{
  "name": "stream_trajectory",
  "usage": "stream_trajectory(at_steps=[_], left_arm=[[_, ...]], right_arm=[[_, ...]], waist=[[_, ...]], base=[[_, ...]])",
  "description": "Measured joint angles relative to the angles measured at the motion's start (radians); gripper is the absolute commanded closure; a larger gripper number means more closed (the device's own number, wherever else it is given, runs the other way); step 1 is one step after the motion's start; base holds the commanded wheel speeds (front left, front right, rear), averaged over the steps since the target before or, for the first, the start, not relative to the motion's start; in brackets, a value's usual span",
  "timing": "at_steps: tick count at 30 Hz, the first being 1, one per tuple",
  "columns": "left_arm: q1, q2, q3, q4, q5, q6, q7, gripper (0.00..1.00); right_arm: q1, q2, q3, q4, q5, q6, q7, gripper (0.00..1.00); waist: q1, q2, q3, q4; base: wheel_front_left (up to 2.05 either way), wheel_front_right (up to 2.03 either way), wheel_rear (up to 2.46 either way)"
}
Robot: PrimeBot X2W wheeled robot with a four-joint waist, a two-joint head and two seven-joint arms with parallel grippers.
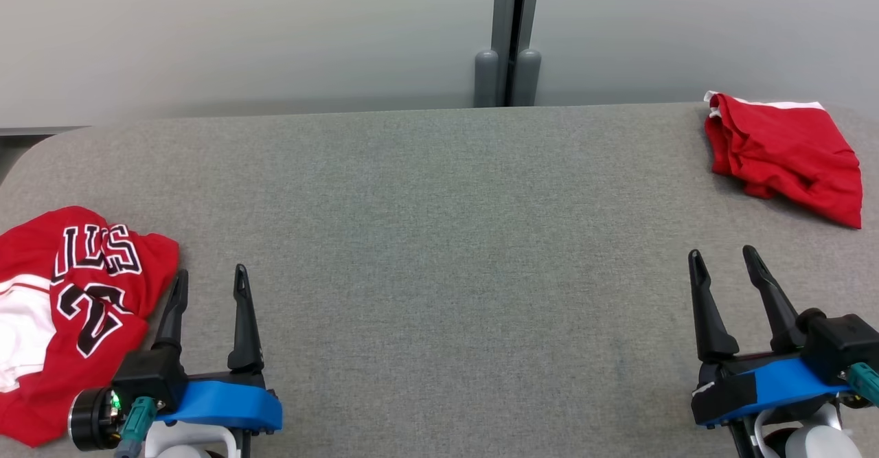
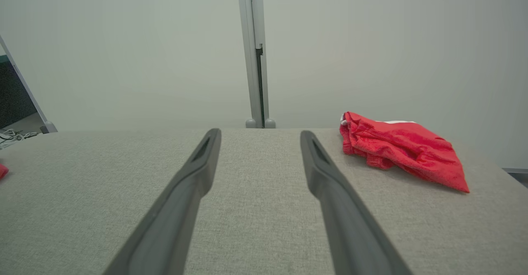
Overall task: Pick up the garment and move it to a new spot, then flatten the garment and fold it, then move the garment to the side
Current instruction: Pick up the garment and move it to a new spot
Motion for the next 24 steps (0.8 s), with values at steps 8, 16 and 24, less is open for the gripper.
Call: stream_trajectory(at_steps=[8,16,24], left_arm=[[-0.006,0.008,0.003,-0.002,-0.009,0.006,0.0,0.0],[-0.017,0.012,0.007,-0.006,-0.016,0.015,-0.002,0.0],[-0.011,0.019,0.027,-0.011,-0.027,0.032,-0.007,0.0]], right_arm=[[-0.001,0.002,0.004,-0.001,-0.003,0.0,0.004,0.0],[-0.001,0.005,0.015,0.002,-0.004,0.0,0.005,0.0],[-0.008,0.0,0.022,0.001,-0.008,0.0,0.017,0.0]], waist=[[0.0,0.0,0.006,0.027],[0.0,0.0,0.009,0.102],[0.0,0.0,0.016,0.208]], base=[[0.0,0.0,0.0],[0.0,0.0,0.0],[0.0,0.0,0.0]])
